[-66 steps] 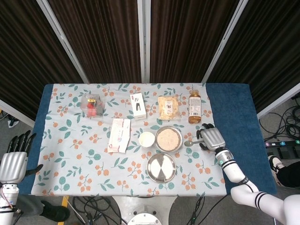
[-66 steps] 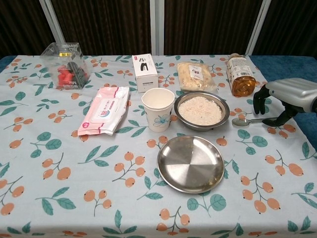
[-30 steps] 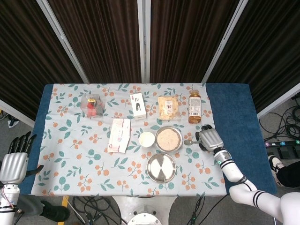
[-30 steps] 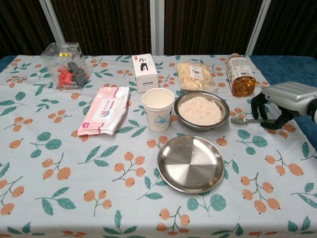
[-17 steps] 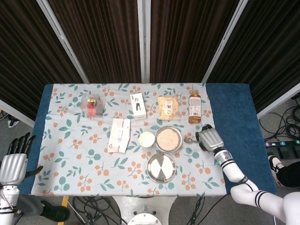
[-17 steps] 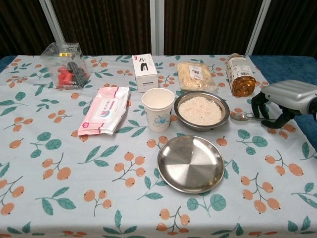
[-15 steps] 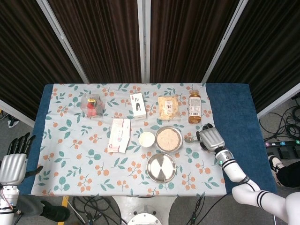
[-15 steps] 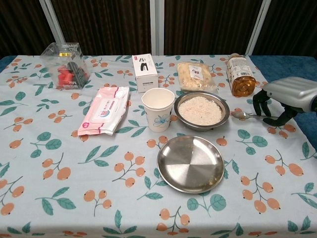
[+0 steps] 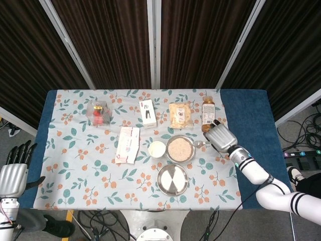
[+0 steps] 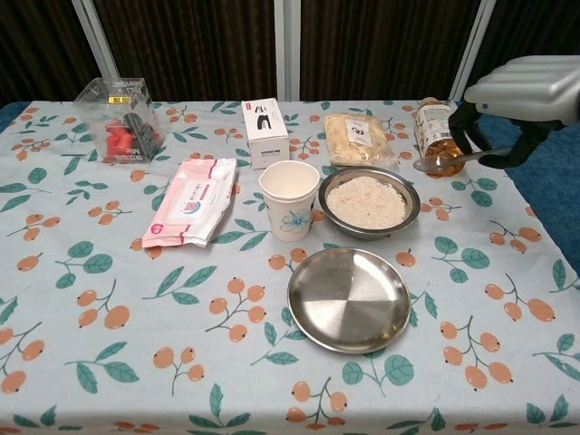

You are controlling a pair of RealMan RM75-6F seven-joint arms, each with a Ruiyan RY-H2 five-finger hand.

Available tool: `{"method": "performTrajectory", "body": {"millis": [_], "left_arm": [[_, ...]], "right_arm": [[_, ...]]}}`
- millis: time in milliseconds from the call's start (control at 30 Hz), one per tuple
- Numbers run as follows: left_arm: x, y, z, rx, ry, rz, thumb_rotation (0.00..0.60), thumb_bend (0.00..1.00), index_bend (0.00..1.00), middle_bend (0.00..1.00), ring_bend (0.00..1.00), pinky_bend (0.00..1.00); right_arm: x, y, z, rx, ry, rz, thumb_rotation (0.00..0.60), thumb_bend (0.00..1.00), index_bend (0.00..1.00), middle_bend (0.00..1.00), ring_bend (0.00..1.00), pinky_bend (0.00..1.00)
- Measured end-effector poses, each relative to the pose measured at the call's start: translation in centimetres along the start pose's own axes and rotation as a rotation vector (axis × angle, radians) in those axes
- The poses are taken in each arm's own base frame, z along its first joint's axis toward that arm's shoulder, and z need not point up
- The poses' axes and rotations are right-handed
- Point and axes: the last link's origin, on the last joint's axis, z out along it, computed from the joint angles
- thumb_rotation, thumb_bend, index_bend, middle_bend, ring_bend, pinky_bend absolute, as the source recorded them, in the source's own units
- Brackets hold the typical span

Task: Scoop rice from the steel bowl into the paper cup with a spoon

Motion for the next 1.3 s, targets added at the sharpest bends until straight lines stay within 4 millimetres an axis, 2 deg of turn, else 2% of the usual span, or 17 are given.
{"method": "performTrajectory", "body": {"millis": [233, 467, 900, 1300], "left_arm": [[0.1, 0.0, -0.2, -0.004, 0.003, -0.001, 0.6, 0.05, 0.07, 0.07, 0.0, 0.06], [-0.2, -0.1, -0.3, -0.009, 0.003, -0.008, 0.6, 0.05, 0.07, 0.07, 0.0, 0.06], [-0.8, -0.4, -0.7, -0.001, -0.005, -0.026, 0.6, 0.05, 0.07, 0.07, 0.0, 0.06], [-1.0, -0.6, -0.9, 0.006, -0.007, -0.03, 0.6, 0.05, 0.07, 0.07, 0.0, 0.06]], "right_arm": [[2.7, -2.8, 3.6, 0.113, -0.06, -0.151, 0.6, 0.36, 0.61, 0.61, 0.28, 0.2], [2.9, -4.6, 5.8, 0.149, -0.112, -0.25, 0.6, 0.37, 0.61, 0.61, 0.28, 0.2], [2.4, -6.5, 7.1, 0.145, -0.142, -0.372, 0.6, 0.38, 0.62, 0.61, 0.28, 0.17], [2.0, -9.0, 7.6, 0.156, -0.114, -0.395, 0.6, 0.38, 0.62, 0.61, 0.28, 0.14]]}}
